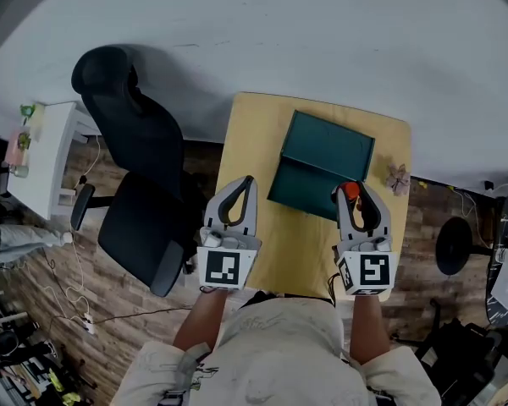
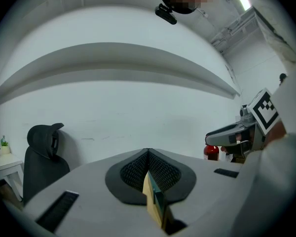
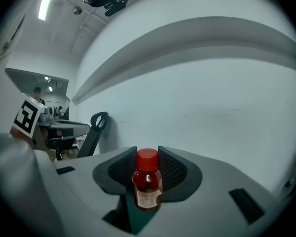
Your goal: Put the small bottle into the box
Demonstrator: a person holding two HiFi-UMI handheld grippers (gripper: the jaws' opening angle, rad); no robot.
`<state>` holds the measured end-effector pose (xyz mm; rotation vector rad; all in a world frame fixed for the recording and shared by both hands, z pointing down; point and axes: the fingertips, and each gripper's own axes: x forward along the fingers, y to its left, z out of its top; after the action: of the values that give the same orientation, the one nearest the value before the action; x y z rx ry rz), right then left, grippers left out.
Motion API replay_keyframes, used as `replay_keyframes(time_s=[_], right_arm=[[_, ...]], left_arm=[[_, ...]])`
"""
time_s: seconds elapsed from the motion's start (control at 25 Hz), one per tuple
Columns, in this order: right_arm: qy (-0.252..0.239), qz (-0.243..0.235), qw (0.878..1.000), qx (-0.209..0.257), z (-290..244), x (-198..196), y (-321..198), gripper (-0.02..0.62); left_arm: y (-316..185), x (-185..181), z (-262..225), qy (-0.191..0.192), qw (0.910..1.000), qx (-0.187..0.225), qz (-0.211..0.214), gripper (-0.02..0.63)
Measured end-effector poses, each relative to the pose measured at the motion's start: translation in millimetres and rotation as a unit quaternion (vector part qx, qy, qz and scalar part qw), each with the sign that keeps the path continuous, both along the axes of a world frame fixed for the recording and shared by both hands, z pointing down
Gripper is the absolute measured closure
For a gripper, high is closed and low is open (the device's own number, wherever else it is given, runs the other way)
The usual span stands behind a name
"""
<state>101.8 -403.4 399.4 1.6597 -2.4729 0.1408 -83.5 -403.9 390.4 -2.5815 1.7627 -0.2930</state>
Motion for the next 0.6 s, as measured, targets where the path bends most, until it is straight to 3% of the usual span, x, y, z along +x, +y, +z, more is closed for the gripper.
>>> replay_keyframes(time_s=[0.6], right_arm=[[0.03, -0.056, 0.995, -0.084, 99, -32, -15, 0.451]], left_arm=[[17, -10, 95, -0.003, 0.9947, -0.1, -0.023, 0.6]])
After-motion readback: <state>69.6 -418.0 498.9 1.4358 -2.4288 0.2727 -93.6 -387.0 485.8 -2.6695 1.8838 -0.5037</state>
